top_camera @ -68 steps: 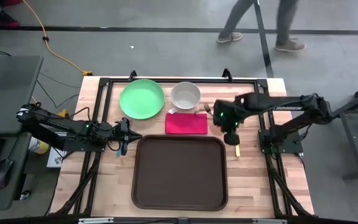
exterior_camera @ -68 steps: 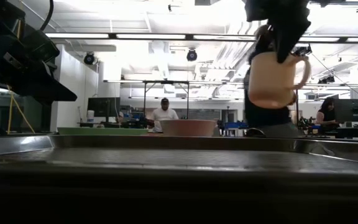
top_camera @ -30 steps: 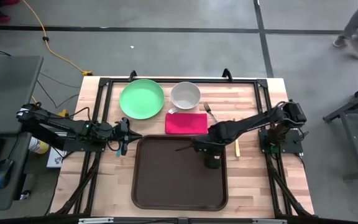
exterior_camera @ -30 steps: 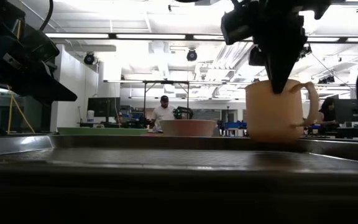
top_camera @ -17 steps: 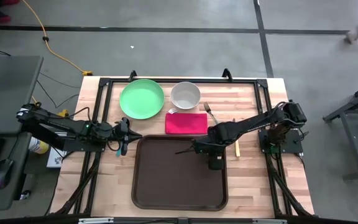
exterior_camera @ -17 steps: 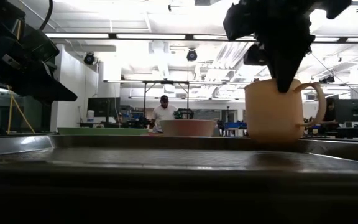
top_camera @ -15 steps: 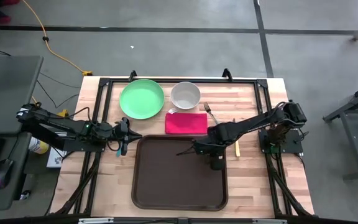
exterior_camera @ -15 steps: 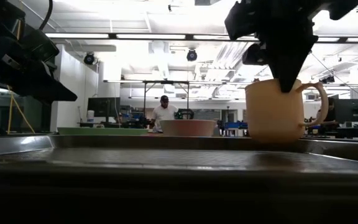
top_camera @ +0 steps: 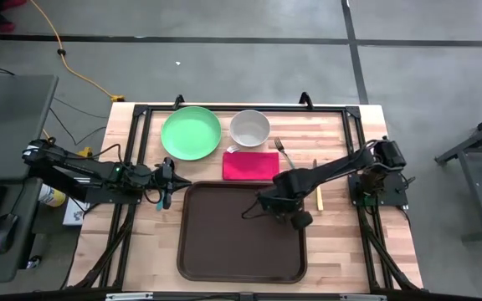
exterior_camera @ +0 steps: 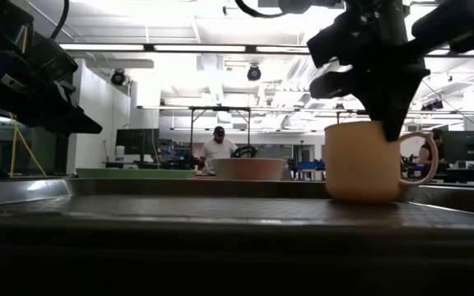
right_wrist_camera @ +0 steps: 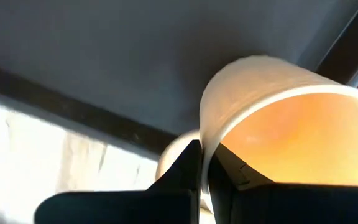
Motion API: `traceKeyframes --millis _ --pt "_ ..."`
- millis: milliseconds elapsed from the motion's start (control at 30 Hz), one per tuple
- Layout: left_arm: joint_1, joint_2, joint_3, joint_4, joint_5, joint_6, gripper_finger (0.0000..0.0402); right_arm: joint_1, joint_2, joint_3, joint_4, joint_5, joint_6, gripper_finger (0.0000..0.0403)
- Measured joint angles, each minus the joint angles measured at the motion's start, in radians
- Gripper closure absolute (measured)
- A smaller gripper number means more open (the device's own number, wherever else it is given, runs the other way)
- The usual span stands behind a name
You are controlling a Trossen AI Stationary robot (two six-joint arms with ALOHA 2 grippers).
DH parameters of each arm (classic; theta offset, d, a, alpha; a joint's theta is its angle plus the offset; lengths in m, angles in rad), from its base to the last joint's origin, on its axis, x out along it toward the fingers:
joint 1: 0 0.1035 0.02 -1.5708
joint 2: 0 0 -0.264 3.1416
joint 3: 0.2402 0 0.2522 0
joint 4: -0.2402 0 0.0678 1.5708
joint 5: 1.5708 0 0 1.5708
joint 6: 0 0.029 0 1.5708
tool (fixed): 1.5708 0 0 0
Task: Set up tray
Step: Put the orange mug on the brown serving tray
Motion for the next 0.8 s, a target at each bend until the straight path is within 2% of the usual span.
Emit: traceKeyframes --millis 267,800 --pt "0.000 0.000 0.000 0.000 0.000 0.000 0.0344 -0.003 0.008 0.000 -0.007 0.076 -0.068 0.0403" --pt "0.000 0.000 0.000 0.000 0.000 0.000 0.0344 -0.003 0.010 -0.002 -0.044 0.105 -0.053 0.0403"
